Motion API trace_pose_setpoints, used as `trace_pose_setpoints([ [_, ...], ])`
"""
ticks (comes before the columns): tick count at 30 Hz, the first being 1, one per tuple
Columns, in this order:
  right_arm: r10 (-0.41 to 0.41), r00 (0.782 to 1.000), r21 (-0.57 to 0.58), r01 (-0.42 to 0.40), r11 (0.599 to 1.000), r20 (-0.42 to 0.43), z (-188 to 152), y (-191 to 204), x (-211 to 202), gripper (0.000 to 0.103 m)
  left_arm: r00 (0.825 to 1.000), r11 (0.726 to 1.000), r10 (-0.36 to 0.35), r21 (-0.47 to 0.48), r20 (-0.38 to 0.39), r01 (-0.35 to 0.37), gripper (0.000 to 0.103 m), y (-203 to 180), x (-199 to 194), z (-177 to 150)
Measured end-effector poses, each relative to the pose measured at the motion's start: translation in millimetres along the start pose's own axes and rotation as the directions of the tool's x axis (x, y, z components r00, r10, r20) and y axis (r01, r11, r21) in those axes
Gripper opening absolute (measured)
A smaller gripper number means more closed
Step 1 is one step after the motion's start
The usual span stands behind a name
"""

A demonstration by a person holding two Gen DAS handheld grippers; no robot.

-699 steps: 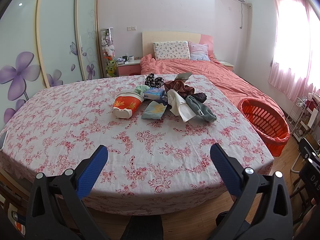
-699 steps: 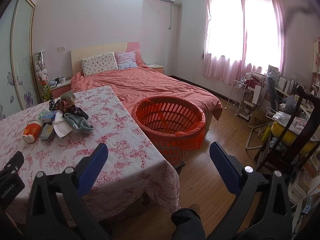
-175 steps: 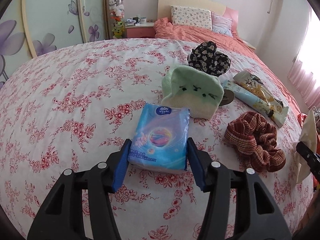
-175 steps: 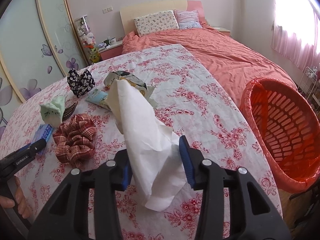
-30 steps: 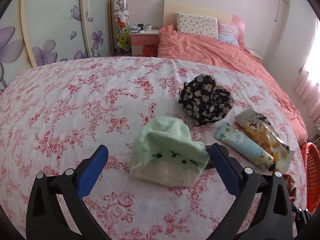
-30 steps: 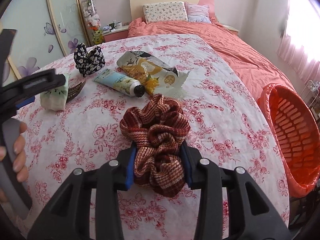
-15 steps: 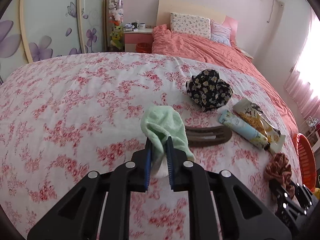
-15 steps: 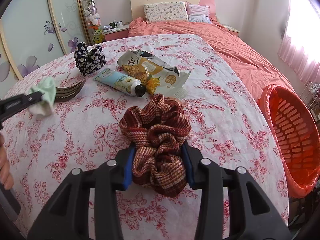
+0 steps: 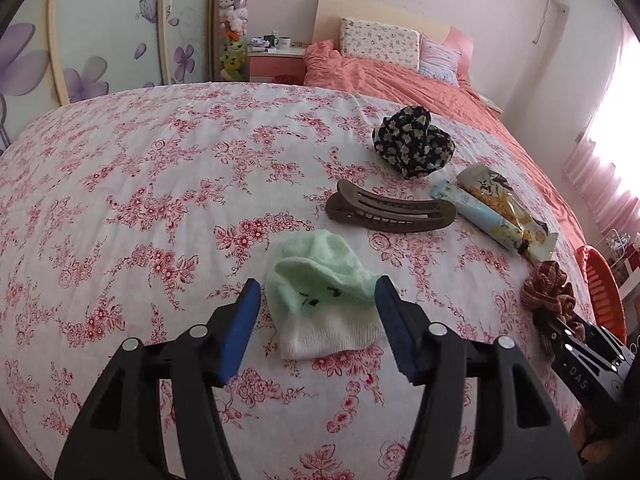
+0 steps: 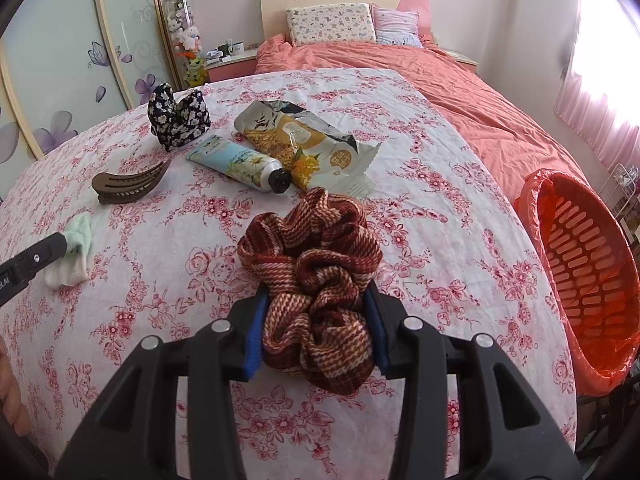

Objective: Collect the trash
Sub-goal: 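Grasp the mint-green cloth with the left tool while the right tool grasps the plaid scrunchie, then carry cloth and scrunchie over the red basket and open both tools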

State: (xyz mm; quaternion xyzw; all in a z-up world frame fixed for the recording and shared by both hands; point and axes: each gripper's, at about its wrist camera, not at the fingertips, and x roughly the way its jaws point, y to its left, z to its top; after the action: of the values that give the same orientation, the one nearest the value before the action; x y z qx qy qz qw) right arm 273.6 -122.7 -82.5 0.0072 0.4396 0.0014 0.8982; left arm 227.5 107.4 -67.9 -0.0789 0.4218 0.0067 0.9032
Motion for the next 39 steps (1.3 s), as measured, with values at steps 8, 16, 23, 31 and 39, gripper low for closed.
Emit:
trace_pose_setpoints([
  [8,-0.001,1.000,0.001,0.001,1.000,0.000,0.0,-0.3,0.1,0.045,0.998,0.998,0.058,0.035,-0.023,-0.058,0.063,-9.9,16.7,-3.6],
  [16,0.001,1.000,0.000,-0.001,1.000,-0.002,-0.3,-0.3,0.4,0.050,0.996,0.995,0.085,0.058,-0.008,-0.084,0.066,-12.8,16.6,-6.8],
  [23,0.000,1.000,0.002,0.000,1.000,-0.006,-0.9,-1.3,1.8,0.057,0.996,0.995,0.085,0.050,-0.011,-0.084,0.068,-10.5,17.8,-5.6],
  [31,-0.004,1.000,0.004,0.004,1.000,-0.011,-1.7,-3.5,2.1,0.064,0.996,0.995,0.084,0.050,-0.011,-0.084,0.069,-10.4,17.7,-5.6],
  [39,-0.002,1.000,0.005,0.002,1.000,-0.011,-1.6,-3.6,1.9,0.065,0.996,0.995,0.085,0.050,-0.011,-0.084,0.070,-10.1,17.8,-5.6],
])
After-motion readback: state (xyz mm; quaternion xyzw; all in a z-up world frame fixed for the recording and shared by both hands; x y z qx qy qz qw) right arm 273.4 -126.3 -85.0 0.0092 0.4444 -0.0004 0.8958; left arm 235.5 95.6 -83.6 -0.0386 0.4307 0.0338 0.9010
